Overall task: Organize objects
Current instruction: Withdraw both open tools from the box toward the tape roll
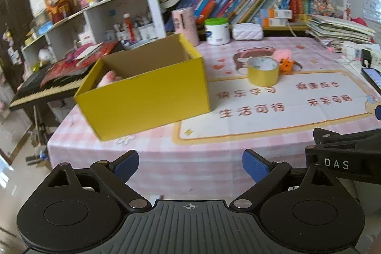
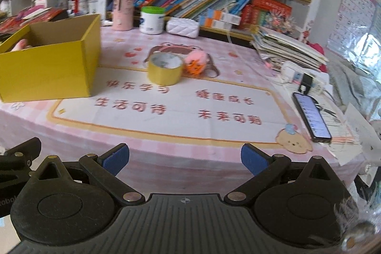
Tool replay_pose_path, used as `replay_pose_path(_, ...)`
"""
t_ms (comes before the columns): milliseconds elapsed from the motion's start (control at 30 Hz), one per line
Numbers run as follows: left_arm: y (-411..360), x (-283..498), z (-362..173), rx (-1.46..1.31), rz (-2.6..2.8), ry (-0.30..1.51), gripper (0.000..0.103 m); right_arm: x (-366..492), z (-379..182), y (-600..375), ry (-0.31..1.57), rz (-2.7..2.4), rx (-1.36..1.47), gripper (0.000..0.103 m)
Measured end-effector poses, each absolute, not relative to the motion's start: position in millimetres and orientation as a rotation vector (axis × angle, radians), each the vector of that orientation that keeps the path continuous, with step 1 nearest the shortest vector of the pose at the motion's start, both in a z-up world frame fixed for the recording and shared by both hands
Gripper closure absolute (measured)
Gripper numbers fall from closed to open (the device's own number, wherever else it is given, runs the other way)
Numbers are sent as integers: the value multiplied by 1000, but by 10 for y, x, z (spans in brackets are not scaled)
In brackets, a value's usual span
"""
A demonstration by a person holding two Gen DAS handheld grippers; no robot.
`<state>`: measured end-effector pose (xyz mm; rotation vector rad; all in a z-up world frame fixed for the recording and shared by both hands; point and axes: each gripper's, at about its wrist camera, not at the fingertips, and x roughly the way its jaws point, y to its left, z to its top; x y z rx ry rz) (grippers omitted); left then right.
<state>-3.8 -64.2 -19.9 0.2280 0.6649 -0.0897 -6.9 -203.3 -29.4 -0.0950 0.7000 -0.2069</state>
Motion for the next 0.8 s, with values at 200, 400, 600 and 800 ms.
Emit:
replay_pose_path(200,-790,88,-173,230,-113,656,7,45,-250,-2214,694,-234,-82,2)
replay_pose_path(400,-863,206,-163,229,-103,653,7,194,-255,-2280,693,-218,-82,2)
replay_pose_path(600,-939,366,-160,227,-78,658,7,401,-261,-2342,695,-193,-83,2)
replay_pose_path(800,-1077,565,-125,217,-59,651,7,682,-227,-2495,693,-168,-83,2)
